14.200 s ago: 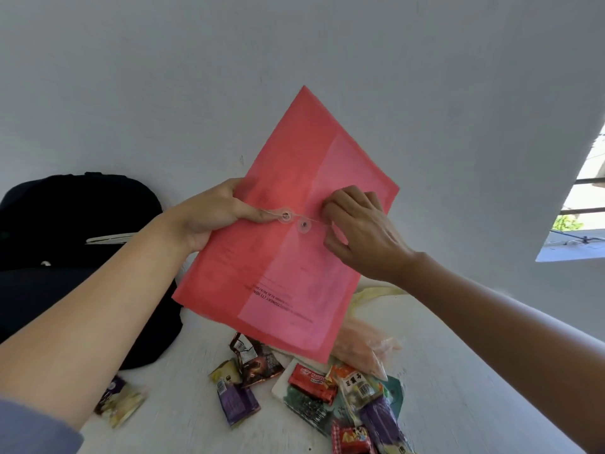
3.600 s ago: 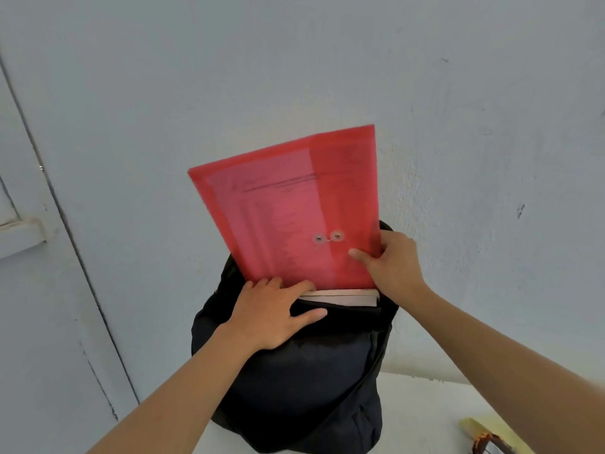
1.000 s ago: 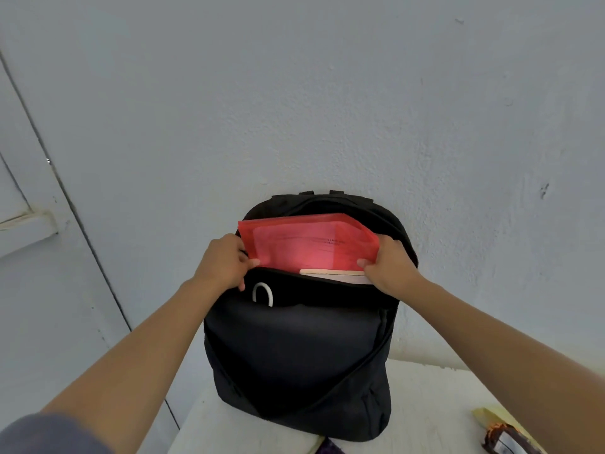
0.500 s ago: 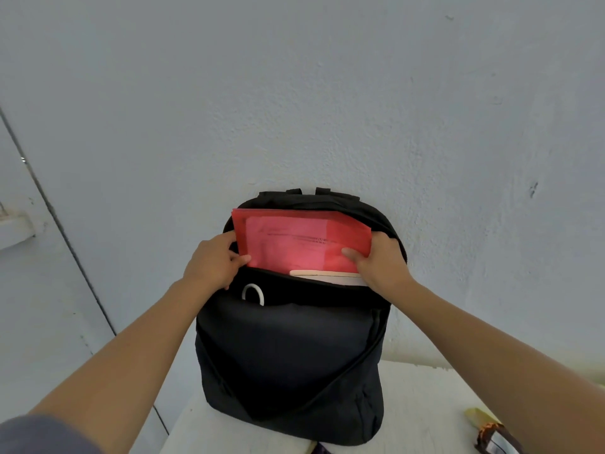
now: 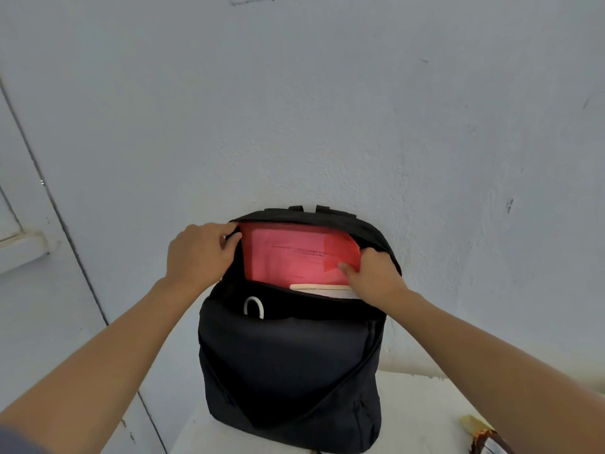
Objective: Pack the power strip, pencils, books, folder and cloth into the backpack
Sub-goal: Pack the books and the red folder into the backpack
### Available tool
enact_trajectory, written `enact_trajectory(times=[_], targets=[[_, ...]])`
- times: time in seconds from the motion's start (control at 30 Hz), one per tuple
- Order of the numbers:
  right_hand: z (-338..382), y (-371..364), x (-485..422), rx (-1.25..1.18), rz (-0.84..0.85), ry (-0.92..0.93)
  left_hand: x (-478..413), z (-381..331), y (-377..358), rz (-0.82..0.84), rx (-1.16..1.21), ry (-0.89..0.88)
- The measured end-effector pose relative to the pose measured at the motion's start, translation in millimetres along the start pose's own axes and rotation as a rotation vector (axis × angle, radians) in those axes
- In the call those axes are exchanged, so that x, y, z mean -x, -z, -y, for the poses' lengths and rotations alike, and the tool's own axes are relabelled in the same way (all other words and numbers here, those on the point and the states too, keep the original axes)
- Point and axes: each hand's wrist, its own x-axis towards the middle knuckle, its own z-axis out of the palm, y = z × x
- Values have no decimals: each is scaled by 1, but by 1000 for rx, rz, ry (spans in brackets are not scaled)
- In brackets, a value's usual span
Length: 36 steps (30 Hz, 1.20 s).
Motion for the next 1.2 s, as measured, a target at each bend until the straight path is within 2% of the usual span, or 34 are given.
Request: enact_trajectory(times=[0.23, 0.37, 0.43, 0.57, 0.63, 0.7, 0.73, 0.8, 0.87, 0.9, 0.97, 1.03, 1.2], targets=[[17, 15, 6, 265, -4, 73, 6, 5, -1, -147, -37, -108], [11, 30, 3, 283, 121, -31, 3, -2, -4, -207, 1, -50], [3, 31, 1, 55, 179, -137, -1, -8, -4, -206, 8, -35], [-7, 30, 12, -712, 199, -401, -10, -9, -6, -159, -106, -37], [-8, 26, 17, -975, 170, -401, -9, -14, -15, -43, -188, -61], [-7, 21, 15, -1151, 12, -305, 0, -21, -27, 76, -215, -83], [-5, 18, 13, -1147, -86, -214, 6, -23, -33, 119, -201, -84], [-6, 12, 10, -883, -258, 41, 17, -24, -43, 169, -145, -64], [-12, 7, 10, -402, -331, 319, 20, -20, -44, 177, -129, -45], [-16, 5, 10, -156, -322, 396, 19, -18, -43, 170, -137, -46], [-23, 2, 7, 227, -289, 414, 18, -15, -40, 142, -130, -68], [-23, 3, 5, 394, -276, 374, 19, -14, -37, 126, -67, -93], [-17, 0, 1, 412, -304, 364, 38, -18, -31, 95, 13, -226]])
